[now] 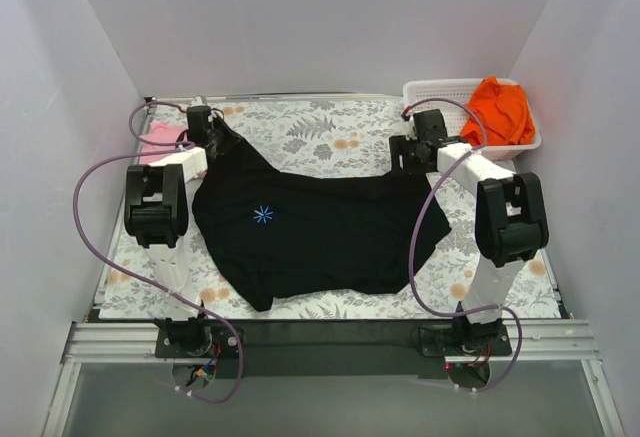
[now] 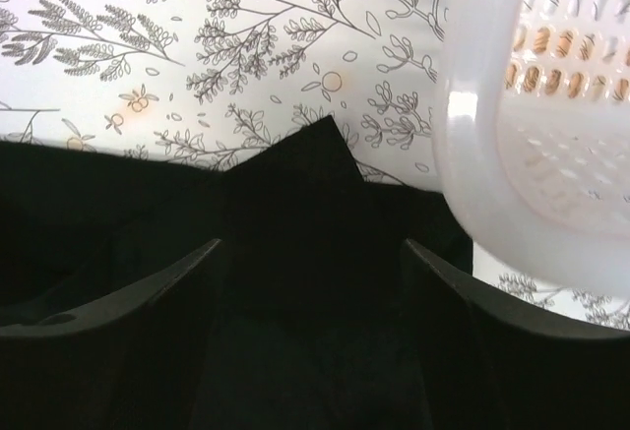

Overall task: Fold and stack the t-shirts
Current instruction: Flatten the tshirt out

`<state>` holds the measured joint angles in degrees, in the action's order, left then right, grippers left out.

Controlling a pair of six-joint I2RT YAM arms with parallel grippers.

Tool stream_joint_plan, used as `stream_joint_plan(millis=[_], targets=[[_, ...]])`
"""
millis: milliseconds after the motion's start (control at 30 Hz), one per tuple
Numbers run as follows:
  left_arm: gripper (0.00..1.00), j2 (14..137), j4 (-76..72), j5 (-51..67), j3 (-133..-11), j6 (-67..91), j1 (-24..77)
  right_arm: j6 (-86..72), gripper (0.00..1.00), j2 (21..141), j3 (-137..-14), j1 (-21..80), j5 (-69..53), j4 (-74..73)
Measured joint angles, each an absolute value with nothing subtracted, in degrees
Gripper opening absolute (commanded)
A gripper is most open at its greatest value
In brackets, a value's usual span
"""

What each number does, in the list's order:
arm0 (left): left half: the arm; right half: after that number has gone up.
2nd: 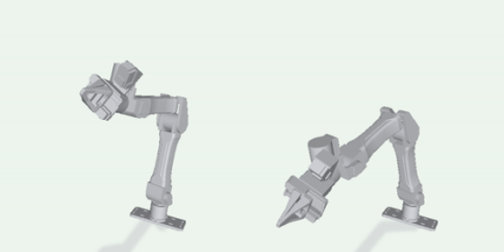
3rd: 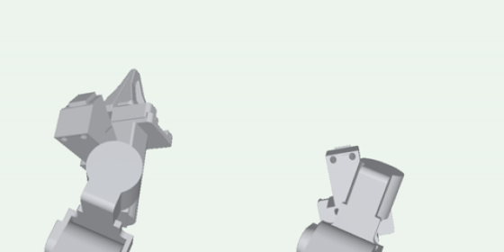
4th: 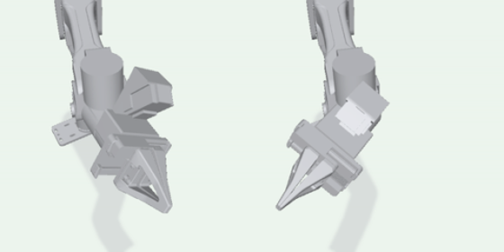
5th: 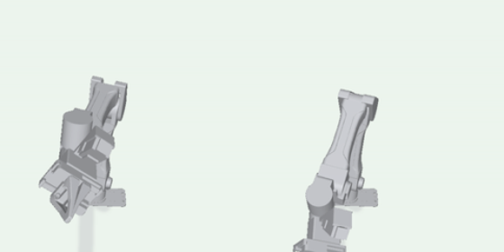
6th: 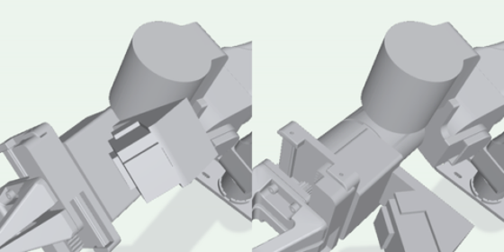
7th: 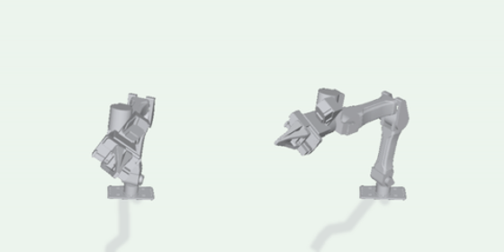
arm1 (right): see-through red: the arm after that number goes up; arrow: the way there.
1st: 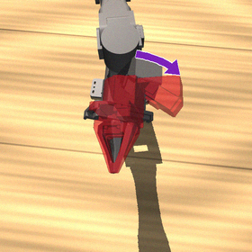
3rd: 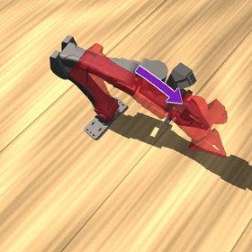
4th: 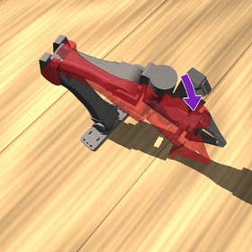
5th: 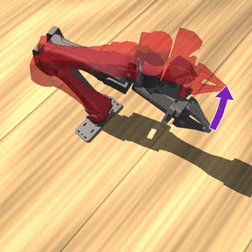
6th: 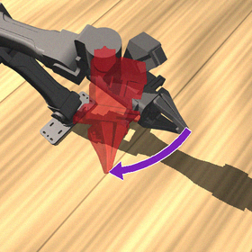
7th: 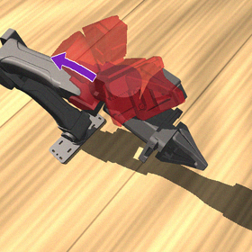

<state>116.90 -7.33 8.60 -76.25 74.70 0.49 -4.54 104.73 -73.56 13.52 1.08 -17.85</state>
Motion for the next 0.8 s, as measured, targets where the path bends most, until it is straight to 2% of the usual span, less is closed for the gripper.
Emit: stream_joint_plan(millis=[633, 667, 767, 800], targets=[[0.00, 116.90, -9.04, 11.40, -73.73, 72.44, 0.49, -4.73, 0.63, 116.62, -79.92, 13.52, -1.69, -10.85], [0.00, 116.90, -9.08, 11.40, -73.52, 72.34, 0.49, -4.73, 0.62, 116.73, -79.92, 13.52, -1.69, -10.83], [0.00, 116.88, -9.10, 11.46, -73.21, 72.12, 0.49, -4.62, 0.47, 116.90, -79.92, 13.52, -1.67, -10.59], [0.00, 116.88, -9.15, 11.49, -73.17, 71.96, 0.49, -4.71, 0.34, 116.99, -79.92, 13.52, -1.69, -10.44]])
